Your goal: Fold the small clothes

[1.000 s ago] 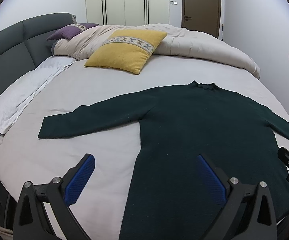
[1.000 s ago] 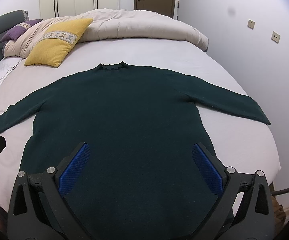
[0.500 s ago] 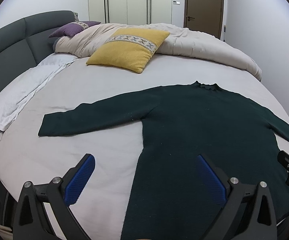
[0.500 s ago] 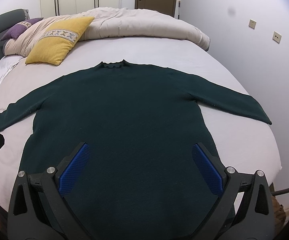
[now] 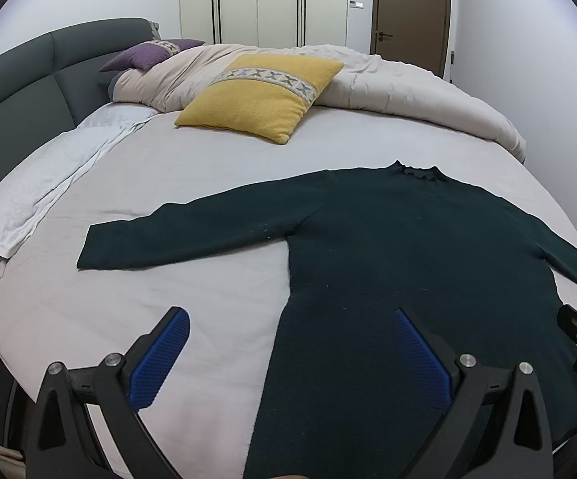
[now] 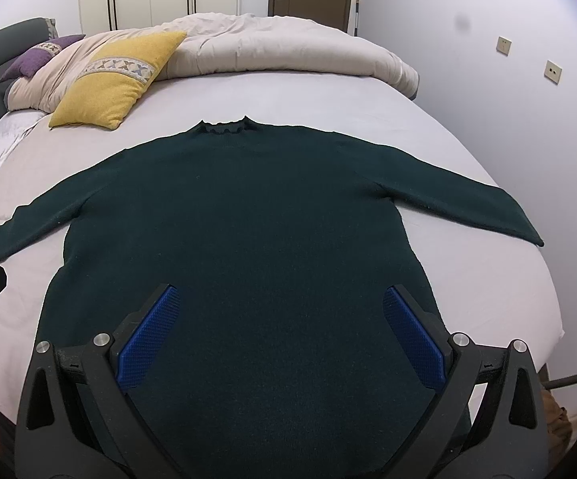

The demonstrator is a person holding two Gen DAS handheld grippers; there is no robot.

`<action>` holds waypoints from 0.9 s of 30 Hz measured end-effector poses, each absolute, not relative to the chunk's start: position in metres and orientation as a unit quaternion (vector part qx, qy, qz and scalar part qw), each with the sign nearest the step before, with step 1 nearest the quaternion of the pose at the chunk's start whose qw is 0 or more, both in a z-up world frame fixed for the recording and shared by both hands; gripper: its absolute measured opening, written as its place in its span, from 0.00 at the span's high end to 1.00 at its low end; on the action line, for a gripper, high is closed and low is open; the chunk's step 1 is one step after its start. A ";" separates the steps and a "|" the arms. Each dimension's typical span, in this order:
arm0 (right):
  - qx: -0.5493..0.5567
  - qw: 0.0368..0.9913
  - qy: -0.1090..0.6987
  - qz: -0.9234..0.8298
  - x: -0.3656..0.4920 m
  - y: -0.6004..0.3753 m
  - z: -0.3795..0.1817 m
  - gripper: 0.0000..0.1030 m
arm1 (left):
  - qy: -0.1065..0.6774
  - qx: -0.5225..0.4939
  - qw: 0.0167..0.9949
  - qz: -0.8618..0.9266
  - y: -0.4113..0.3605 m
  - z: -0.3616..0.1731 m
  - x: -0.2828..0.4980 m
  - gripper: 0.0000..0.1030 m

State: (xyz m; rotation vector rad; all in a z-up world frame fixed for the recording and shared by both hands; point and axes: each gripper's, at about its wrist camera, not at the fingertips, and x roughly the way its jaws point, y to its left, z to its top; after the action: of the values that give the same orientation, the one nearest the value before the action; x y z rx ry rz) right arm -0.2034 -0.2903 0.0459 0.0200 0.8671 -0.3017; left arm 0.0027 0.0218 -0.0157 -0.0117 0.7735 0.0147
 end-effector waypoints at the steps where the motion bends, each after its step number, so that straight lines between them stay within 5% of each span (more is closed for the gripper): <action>1: 0.010 0.896 0.419 -0.145 -0.203 -0.291 0.046 0.00 | 0.377 -0.006 0.926 0.008 0.022 -0.016 0.003 0.00; 27: 0.017 0.889 0.432 -0.152 -0.181 -0.299 0.026 0.00 | 0.401 -0.003 0.916 0.006 0.013 -0.035 0.018 0.00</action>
State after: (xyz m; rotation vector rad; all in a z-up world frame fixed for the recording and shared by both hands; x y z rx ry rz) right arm -0.1806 -0.2987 0.0263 0.0358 0.8972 -0.3149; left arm 0.0184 0.0131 -0.0354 -0.0052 0.8257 0.0131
